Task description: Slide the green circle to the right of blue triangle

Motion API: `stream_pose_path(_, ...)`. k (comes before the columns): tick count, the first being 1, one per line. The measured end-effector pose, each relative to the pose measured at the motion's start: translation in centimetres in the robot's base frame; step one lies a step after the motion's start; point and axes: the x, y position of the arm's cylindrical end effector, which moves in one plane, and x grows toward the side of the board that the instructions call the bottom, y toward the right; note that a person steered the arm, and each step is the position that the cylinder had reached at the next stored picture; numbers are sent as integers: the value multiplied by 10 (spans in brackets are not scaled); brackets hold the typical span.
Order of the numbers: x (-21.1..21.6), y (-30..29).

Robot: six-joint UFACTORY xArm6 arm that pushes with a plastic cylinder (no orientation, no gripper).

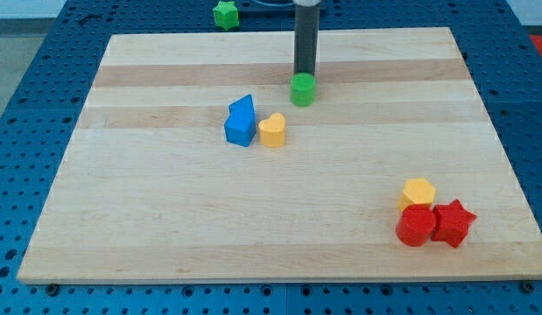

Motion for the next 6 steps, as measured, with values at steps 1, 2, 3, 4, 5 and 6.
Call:
stream_pose_path(1, 42, -8)
stream_pose_path(2, 30, 3)
stream_pose_path(3, 25, 30)
stream_pose_path(4, 110, 29)
stream_pose_path(5, 142, 49)
stream_pose_path(6, 94, 20)
